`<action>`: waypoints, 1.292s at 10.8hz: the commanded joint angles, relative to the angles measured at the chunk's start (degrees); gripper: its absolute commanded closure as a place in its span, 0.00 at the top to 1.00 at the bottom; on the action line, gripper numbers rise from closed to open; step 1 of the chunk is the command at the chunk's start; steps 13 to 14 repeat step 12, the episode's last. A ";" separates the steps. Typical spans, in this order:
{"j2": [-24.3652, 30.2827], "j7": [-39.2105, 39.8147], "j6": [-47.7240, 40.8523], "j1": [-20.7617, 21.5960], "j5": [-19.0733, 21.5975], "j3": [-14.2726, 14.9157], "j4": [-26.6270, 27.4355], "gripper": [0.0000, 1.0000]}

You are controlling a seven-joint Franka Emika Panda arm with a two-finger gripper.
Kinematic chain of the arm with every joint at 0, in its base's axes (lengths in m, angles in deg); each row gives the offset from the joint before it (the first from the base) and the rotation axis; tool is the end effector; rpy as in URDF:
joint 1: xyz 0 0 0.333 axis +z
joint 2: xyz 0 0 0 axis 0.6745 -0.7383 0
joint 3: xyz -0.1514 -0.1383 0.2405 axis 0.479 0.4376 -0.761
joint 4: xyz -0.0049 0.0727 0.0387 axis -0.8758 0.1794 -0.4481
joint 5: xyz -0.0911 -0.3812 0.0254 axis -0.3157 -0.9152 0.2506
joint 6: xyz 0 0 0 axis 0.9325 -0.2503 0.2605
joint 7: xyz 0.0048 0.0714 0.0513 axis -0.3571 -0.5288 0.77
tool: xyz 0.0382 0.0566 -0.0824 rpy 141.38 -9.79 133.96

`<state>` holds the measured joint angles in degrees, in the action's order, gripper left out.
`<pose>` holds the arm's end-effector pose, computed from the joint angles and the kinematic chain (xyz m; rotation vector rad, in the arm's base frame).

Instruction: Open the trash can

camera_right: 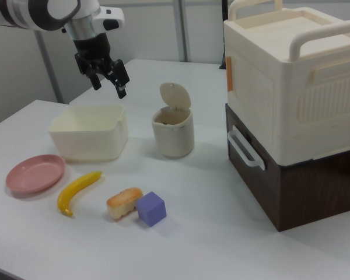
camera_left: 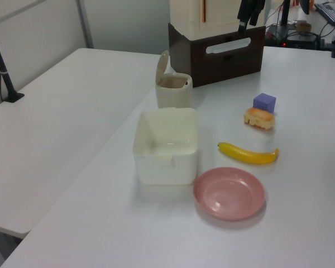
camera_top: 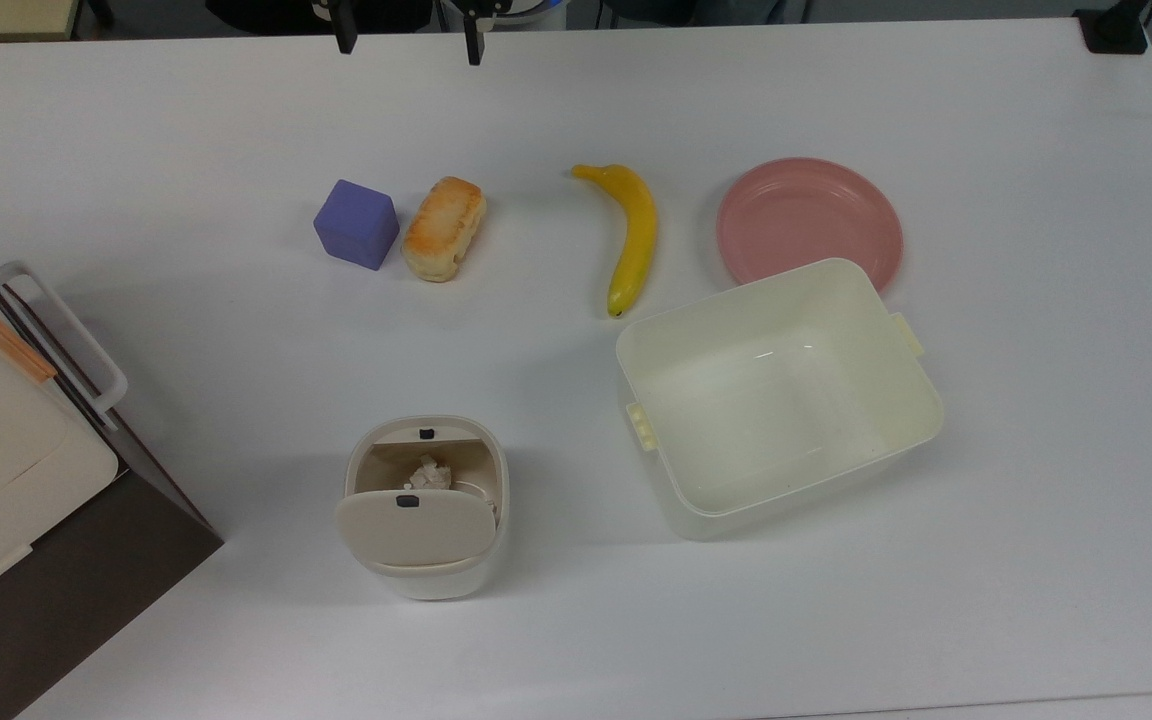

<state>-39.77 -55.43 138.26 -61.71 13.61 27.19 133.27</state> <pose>0.5682 -0.0242 0.6385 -3.0943 0.2143 -0.2668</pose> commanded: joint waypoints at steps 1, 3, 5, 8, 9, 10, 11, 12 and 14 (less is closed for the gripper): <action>0.90 1.29 0.05 0.22 1.60 0.23 1.08 1.00; 0.99 1.20 -1.35 0.22 1.60 0.23 0.82 1.00; 0.99 1.11 -2.85 0.22 1.86 0.23 -0.32 1.00; 1.08 1.02 -2.85 0.14 2.39 0.32 -0.32 1.00; 1.08 1.02 -2.85 0.14 2.39 0.32 -0.32 1.00; 1.08 1.02 -2.85 0.14 2.39 0.32 -0.32 1.00; 1.08 1.02 -2.85 0.14 2.39 0.32 -0.32 1.00; 1.16 1.02 -2.85 0.14 2.39 0.32 -0.32 1.00; 1.16 1.02 -2.85 0.14 2.39 0.32 -0.32 1.00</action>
